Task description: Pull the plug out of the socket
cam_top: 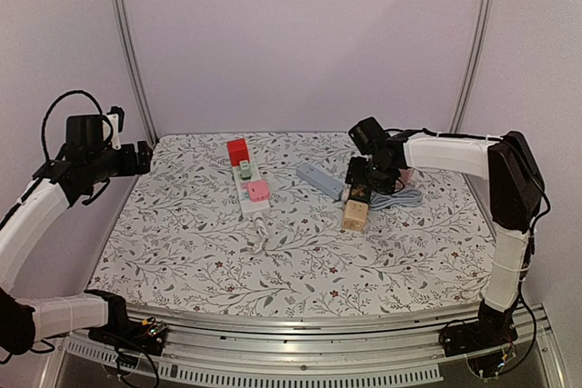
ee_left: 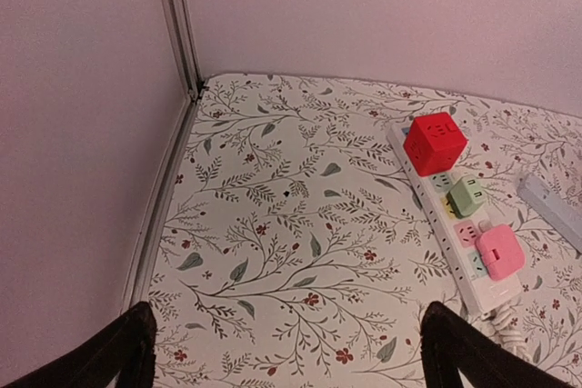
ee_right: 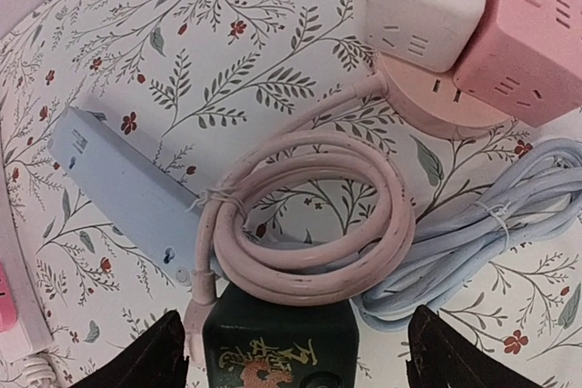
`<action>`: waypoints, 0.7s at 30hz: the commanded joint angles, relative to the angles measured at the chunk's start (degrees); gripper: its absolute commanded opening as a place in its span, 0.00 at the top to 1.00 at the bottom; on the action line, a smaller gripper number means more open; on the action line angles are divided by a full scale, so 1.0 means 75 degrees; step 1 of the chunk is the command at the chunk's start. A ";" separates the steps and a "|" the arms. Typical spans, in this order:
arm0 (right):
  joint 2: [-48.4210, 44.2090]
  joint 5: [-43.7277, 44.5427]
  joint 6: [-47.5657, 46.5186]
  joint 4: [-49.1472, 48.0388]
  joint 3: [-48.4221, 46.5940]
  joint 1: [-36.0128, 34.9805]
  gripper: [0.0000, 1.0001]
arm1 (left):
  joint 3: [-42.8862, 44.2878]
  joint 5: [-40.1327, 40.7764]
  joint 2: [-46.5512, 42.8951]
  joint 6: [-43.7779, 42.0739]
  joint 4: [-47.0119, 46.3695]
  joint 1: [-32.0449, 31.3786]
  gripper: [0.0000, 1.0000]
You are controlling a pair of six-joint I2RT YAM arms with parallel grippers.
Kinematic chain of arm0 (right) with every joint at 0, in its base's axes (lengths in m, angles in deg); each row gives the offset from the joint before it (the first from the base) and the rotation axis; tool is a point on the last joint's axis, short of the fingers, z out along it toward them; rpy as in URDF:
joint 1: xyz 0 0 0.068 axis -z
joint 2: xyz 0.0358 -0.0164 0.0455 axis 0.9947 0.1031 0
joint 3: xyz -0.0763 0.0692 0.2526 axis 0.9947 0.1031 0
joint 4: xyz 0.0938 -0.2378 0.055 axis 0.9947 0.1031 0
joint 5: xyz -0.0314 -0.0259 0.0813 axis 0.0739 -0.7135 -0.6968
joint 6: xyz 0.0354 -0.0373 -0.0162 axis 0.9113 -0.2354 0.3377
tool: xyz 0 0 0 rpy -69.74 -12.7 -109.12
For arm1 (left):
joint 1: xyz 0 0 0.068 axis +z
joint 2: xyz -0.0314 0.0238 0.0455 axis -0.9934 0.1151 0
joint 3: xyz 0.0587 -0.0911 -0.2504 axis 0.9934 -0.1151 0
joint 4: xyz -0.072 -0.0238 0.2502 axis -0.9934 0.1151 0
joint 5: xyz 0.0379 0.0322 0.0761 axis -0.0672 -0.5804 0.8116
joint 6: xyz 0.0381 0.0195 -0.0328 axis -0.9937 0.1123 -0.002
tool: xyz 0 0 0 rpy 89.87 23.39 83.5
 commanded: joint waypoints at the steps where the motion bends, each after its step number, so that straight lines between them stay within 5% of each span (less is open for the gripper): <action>1: 0.0260 0.0324 0.0278 0.0346 -0.0156 -0.0051 0.18 | -0.0094 0.0096 0.0002 -0.0120 -0.0087 -0.0126 0.00; 13: 0.0604 0.0037 0.0505 0.0355 -0.0286 -0.0062 0.25 | -0.0111 0.0066 0.0056 -0.0137 -0.0087 -0.0275 0.00; 21: 0.0841 -0.0231 0.0648 0.0214 -0.0334 -0.0047 0.41 | -0.0094 0.0042 0.0149 -0.0171 -0.0076 -0.0350 0.00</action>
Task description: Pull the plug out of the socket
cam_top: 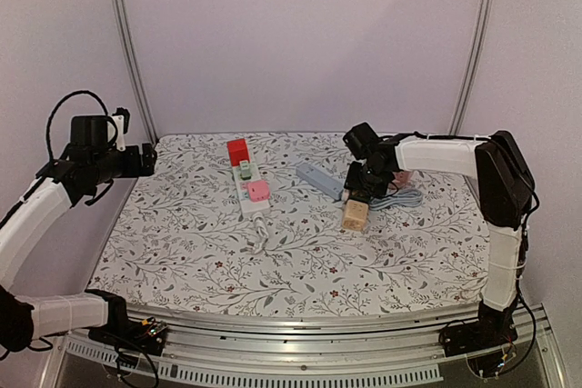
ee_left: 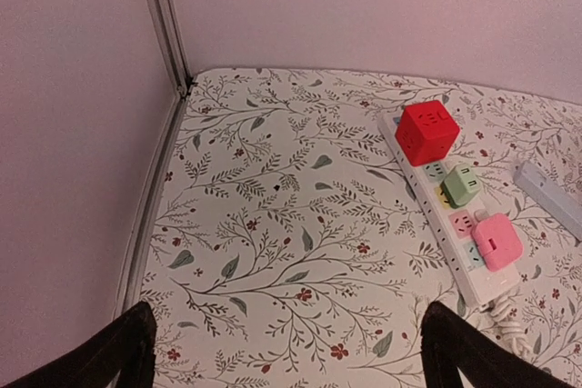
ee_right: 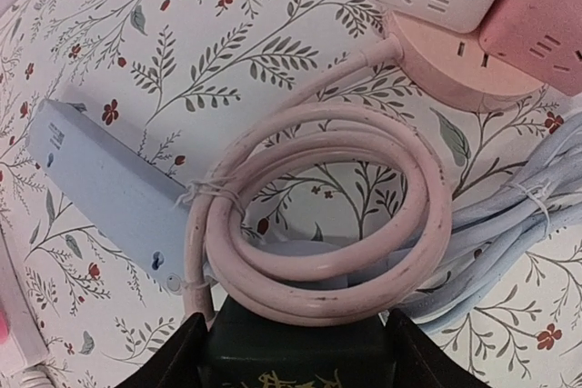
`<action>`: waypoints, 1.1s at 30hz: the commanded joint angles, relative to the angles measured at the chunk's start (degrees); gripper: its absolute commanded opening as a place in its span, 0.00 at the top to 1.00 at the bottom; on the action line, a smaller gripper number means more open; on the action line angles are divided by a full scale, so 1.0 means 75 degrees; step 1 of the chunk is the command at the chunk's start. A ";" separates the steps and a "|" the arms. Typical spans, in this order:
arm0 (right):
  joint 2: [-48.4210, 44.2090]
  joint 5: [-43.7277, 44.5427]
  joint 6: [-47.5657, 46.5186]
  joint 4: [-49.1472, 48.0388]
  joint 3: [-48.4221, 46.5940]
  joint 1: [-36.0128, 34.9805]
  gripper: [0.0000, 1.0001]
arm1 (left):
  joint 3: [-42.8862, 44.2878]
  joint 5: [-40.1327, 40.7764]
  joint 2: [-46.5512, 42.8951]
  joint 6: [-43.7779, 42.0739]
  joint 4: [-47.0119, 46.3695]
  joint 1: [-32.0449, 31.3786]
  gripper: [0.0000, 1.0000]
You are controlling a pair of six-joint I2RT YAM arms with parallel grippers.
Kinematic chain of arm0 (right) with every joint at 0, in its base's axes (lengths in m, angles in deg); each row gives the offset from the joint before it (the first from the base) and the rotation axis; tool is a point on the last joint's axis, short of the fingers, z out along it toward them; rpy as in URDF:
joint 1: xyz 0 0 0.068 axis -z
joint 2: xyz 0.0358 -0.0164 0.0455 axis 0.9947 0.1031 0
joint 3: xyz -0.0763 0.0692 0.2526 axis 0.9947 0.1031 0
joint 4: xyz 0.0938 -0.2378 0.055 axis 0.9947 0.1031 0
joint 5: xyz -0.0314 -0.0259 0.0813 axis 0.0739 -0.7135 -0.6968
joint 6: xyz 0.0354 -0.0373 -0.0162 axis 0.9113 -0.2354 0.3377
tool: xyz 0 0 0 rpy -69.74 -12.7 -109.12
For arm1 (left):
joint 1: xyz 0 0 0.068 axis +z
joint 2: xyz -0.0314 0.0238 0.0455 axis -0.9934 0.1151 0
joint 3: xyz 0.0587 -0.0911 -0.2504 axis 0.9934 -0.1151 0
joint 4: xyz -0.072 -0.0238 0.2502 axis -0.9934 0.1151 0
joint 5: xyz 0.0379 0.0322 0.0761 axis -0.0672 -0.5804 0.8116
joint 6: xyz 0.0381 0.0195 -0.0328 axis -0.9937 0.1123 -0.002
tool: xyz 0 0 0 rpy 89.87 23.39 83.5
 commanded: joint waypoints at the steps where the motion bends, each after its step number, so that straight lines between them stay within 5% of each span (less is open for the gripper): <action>1: 0.0307 -0.0079 0.0163 0.0136 -0.0127 -0.0012 0.43 | -0.0067 0.0011 0.0047 -0.0123 -0.0074 -0.0120 0.00; 11: -0.0354 -0.0963 -0.0445 -0.1218 0.0450 -0.0026 0.68 | -0.0061 0.0117 0.0056 -0.0168 -0.0056 -0.0131 0.00; 21: -0.1591 -0.2172 -0.1421 -0.2318 0.1469 -0.0254 0.72 | 0.0090 -0.0713 0.0201 -0.0083 0.0217 -0.0352 0.01; 25: -0.2105 -0.2503 -0.1534 -0.2587 0.2007 -0.0576 0.73 | 0.0105 -0.1155 0.0096 0.0720 0.0343 -0.1123 0.00; 33: -0.2903 -0.3062 -0.0961 -0.3599 0.3265 -0.1204 0.74 | -0.1415 -0.0998 -0.0391 0.4174 -0.0865 -0.3951 0.01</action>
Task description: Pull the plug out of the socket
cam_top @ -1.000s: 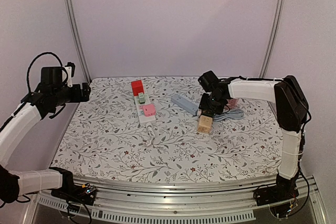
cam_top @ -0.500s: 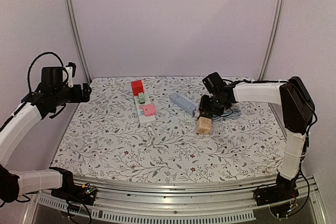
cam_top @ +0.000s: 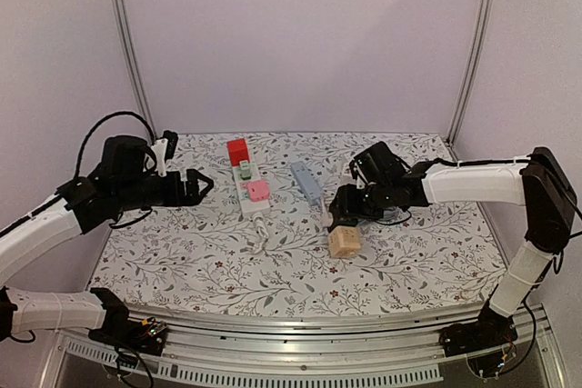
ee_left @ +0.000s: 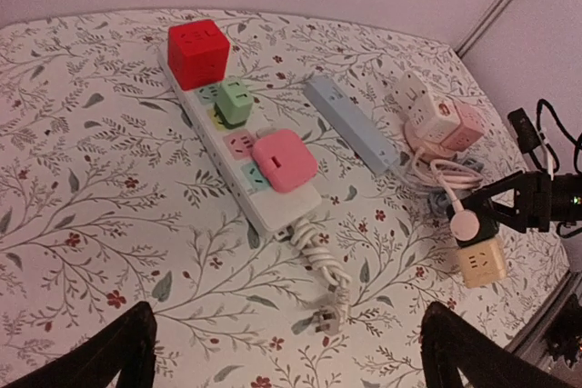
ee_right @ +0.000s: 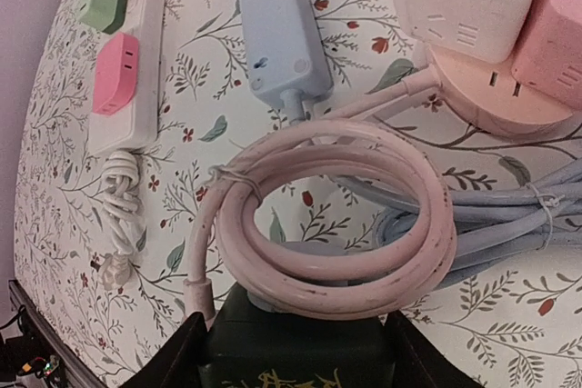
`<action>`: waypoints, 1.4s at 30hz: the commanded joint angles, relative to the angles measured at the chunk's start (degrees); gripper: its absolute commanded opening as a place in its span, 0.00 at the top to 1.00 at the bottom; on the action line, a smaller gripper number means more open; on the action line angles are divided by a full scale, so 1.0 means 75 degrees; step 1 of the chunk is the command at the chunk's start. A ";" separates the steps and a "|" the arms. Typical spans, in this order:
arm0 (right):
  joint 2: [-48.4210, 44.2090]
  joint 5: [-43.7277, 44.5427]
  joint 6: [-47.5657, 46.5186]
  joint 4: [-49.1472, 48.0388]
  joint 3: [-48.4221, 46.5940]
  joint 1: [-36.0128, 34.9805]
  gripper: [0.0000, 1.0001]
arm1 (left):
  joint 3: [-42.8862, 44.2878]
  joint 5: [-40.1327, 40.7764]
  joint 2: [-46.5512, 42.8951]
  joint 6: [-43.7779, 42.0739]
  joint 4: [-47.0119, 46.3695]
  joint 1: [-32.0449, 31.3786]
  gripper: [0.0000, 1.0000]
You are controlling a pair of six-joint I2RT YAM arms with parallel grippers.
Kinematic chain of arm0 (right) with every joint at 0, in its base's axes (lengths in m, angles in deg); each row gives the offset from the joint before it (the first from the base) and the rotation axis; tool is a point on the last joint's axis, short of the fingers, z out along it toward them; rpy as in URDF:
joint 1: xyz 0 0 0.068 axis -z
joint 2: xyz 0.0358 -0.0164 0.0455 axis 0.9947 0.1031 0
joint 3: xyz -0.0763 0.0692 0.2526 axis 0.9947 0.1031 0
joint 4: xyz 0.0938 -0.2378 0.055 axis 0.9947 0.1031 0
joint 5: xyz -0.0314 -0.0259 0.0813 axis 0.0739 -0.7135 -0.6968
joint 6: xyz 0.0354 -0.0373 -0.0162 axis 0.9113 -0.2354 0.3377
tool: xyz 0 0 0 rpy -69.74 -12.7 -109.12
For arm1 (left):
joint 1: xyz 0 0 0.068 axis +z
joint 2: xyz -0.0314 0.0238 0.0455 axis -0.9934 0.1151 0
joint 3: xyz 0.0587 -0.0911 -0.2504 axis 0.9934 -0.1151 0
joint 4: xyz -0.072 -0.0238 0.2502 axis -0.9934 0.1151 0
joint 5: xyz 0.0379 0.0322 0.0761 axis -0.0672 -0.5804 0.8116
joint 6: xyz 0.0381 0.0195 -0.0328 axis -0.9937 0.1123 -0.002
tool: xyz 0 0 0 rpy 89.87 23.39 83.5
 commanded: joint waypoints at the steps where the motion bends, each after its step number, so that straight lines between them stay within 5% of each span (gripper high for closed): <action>1: -0.0597 -0.0728 0.0365 -0.1361 0.0361 -0.0399 0.74 | -0.0856 0.0210 -0.0103 0.2431 -0.0706 -0.1439 0.01; 12: -0.0788 -0.0214 0.0887 -0.2001 0.1221 -0.1621 0.74 | -0.1505 0.0819 0.0632 0.4088 -0.2173 -0.3524 0.01; 19: -0.0993 0.0406 0.1400 -0.2424 0.1520 -0.2061 0.74 | -0.2061 0.0286 0.1147 0.4777 -0.3690 -0.3642 0.01; 42: -0.0199 0.1436 0.3069 -0.1604 -0.0628 -0.2058 0.75 | -0.0869 -0.0496 0.3279 0.4525 -0.4583 -0.4345 0.01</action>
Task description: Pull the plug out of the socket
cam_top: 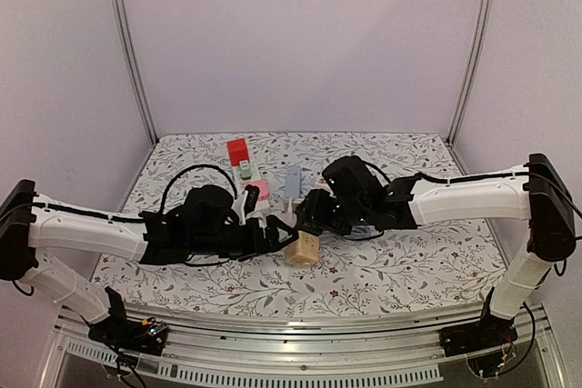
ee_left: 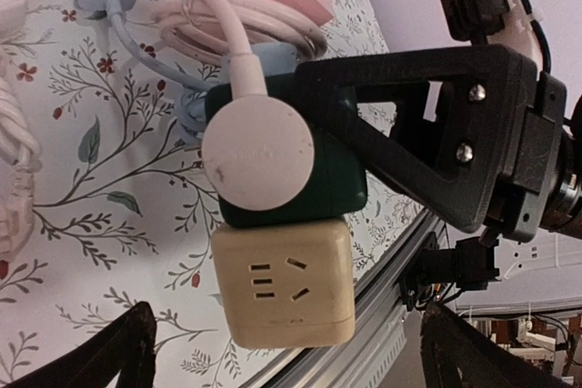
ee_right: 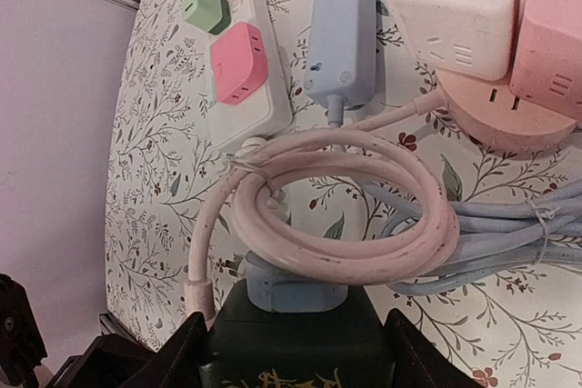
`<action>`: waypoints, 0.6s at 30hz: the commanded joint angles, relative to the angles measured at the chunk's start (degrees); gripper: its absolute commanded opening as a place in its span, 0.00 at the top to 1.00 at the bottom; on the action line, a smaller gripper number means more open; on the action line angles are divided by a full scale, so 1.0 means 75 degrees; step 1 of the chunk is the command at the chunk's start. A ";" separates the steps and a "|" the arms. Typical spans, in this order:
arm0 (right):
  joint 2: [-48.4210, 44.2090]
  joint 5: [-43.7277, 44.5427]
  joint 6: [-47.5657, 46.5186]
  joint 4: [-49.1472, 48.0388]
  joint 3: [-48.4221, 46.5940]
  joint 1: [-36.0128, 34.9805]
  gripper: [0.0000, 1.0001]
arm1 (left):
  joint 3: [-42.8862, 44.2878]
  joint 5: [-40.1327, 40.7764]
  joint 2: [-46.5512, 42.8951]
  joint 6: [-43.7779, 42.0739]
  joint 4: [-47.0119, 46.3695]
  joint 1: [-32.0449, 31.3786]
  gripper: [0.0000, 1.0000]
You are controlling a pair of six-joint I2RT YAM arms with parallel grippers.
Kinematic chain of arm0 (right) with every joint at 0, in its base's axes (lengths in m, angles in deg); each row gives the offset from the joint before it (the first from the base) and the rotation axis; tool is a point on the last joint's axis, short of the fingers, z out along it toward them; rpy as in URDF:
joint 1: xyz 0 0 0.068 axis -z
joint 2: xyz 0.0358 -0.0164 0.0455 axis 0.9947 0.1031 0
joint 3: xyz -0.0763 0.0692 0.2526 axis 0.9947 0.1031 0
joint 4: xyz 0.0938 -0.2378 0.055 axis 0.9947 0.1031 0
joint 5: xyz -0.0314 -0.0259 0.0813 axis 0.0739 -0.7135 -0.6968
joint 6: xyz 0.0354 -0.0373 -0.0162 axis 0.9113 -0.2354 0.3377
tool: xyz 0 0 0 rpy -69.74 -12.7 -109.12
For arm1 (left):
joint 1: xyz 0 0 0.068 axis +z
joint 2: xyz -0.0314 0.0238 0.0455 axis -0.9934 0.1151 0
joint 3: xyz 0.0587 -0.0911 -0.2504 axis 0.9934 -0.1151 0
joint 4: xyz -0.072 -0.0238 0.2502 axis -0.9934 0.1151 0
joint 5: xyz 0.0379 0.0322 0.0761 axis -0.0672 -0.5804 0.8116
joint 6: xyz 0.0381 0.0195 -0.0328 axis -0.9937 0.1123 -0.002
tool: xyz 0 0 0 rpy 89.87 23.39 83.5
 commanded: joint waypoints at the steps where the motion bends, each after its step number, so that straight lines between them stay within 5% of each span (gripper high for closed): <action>1: -0.0059 0.0218 0.0174 -0.0534 -0.0577 -0.0040 0.75 | 0.0312 -0.0198 0.0261 -0.0211 -0.0206 -0.0201 0.01; 18: -0.0406 0.0126 0.0342 0.0088 -0.0890 -0.0042 0.75 | 0.0962 -0.0055 0.0831 -0.0666 0.0595 -0.0203 0.01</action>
